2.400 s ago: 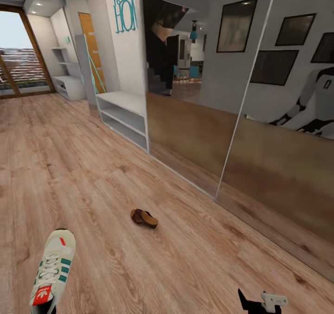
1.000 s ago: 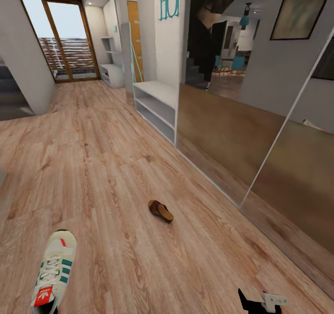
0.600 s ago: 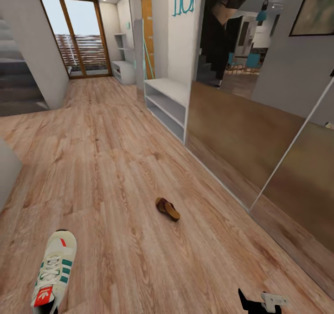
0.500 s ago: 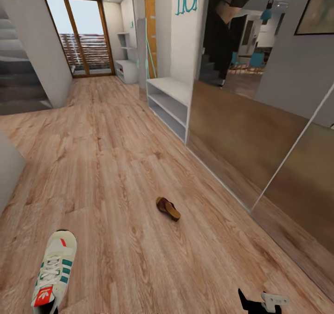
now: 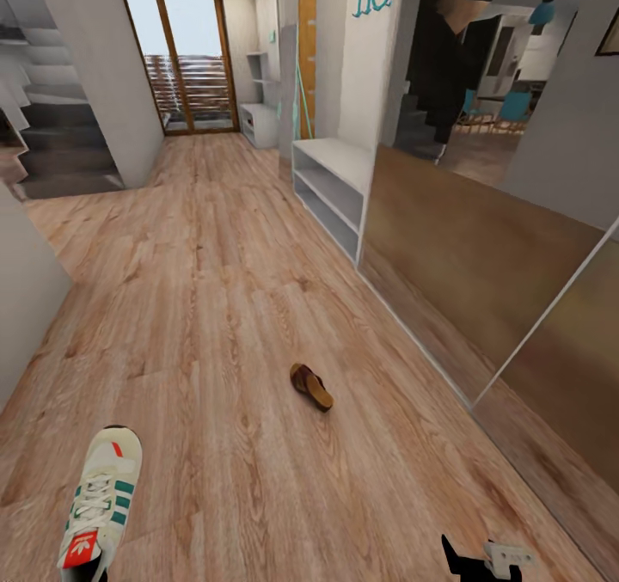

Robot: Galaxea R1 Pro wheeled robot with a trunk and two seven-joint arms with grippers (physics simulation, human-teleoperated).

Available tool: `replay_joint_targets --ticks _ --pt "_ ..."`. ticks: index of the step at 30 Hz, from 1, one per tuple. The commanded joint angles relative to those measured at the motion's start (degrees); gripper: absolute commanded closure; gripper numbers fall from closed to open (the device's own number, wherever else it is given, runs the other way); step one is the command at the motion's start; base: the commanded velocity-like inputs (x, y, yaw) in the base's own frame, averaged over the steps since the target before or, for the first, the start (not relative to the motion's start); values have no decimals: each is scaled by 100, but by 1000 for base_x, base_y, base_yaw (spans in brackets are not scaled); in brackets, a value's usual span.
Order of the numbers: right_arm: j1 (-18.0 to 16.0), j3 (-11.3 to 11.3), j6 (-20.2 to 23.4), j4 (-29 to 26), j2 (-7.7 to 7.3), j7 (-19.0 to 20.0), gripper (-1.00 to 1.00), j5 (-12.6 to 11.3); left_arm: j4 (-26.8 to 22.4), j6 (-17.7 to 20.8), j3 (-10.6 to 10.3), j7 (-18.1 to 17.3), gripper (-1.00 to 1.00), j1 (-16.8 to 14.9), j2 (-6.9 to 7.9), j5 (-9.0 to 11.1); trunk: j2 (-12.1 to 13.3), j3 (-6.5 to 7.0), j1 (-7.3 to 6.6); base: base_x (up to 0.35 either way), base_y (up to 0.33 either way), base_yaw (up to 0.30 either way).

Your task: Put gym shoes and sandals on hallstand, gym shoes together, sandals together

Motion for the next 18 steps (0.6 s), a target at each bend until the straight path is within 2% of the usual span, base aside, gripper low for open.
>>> replay_joint_targets --ticks 1,10,18 --pt "-6 -49 -25 5 3 37 -100 54 -6 -9 49 -53 100 -8 -1 -24 -2 -11 1 222 -189 190" --pt "-6 -49 -31 5 3 37 -100 54 -6 -9 49 -53 100 -9 0 -24 -2 -75 1 225 -181 192" --pt "-6 -49 -37 5 4 37 -100 54 -6 -9 49 -46 100 -9 0 -21 -2 -103 1 47 -186 242"
